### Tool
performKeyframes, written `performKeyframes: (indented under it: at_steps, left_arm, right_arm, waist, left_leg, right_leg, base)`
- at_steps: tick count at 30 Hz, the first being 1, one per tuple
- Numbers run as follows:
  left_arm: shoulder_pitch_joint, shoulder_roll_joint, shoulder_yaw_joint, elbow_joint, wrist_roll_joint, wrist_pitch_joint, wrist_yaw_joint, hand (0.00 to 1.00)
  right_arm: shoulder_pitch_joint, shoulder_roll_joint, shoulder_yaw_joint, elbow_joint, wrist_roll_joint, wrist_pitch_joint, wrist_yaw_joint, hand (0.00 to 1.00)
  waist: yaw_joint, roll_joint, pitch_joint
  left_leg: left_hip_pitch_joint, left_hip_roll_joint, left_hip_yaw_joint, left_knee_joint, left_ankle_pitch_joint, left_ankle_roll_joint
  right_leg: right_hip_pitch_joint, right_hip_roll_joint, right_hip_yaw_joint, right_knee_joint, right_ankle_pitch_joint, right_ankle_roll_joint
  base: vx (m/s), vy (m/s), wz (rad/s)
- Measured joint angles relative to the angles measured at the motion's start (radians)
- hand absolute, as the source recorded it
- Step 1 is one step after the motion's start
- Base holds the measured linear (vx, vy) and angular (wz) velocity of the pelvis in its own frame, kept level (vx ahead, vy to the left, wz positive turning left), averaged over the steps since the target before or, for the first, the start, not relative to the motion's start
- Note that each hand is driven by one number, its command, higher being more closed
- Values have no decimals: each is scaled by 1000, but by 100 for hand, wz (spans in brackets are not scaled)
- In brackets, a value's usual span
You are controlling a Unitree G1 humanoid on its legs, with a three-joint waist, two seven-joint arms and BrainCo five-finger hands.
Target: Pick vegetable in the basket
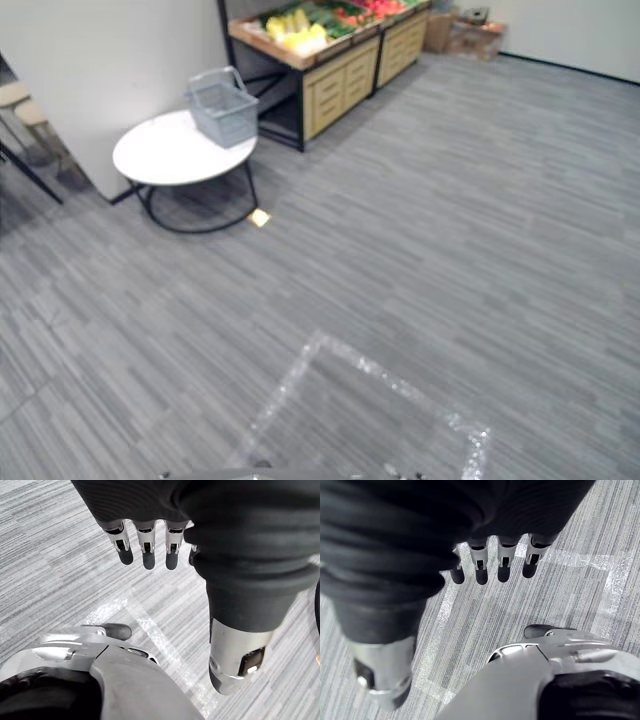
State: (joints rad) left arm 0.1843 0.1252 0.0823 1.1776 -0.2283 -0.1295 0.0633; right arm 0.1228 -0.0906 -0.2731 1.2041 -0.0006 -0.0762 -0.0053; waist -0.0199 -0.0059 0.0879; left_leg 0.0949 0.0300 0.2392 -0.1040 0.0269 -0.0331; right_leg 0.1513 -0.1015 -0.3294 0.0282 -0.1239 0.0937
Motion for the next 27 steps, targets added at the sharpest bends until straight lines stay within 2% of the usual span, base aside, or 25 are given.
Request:
performKeyframes:
  at_steps: [7, 12, 14, 17, 22, 27]
  left_arm:
    - [0, 0, -6, 0, -5, -23, 4, 0]
    - [0, 0, -8, -1, -6, -46, 33, 0]
    - [0, 0, -7, -1, -6, -46, 41, 0]
    - [-1, 1, -1, -1, -6, -47, 40, 0]
    - [-1, -4, 34, -1, -6, -47, 41, 0]
    - [-1, -4, 42, -2, -6, -55, 44, 0]
  right_arm:
    - [2, 2, 11, 0, 0, -26, -15, 0]
    - [6, 5, 22, -1, 5, -61, -44, 0]
    - [6, 8, 12, -1, 12, -62, -43, 0]
    - [4, 13, 4, -1, 55, -61, -31, 0]
    - [-13, 20, -9, -1, 210, -67, 3, 0]
    - [-39, 25, -25, -2, 242, -78, 11, 0]
  waist:
    - [-3, -12, 8]
    - [-3, -13, 17]
    - [-3, -15, 19]
    - [-3, -18, 26]
    - [-5, -16, 28]
    - [-4, -15, 30]
  left_leg:
    - [3, 2, 16, 0, -4, -6]
    - [2, 2, 19, 0, -5, -8]
    - [3, 2, 20, 0, -6, -8]
    - [13, 2, 24, 0, -10, -14]
    - [16, 3, 46, 0, -10, -14]
    - [30, 5, 61, 0, -11, -17]
  right_leg:
    - [-1, -1, -1, -12, 2, 4]
    - [1, -1, -1, -19, 3, 3]
    - [5, 0, -1, -25, 6, 1]
    - [18, 1, -2, -27, 6, 2]
    - [19, 1, -2, -29, 6, 2]
    - [28, 1, 7, -28, 6, 2]
  base:
    - [-32, 12, -6]
    - [25, 0, -1]
    - [57, -8, -1]
    - [61, -13, 0]
    - [34, -10, -4]
    - [-12, -5, -5]
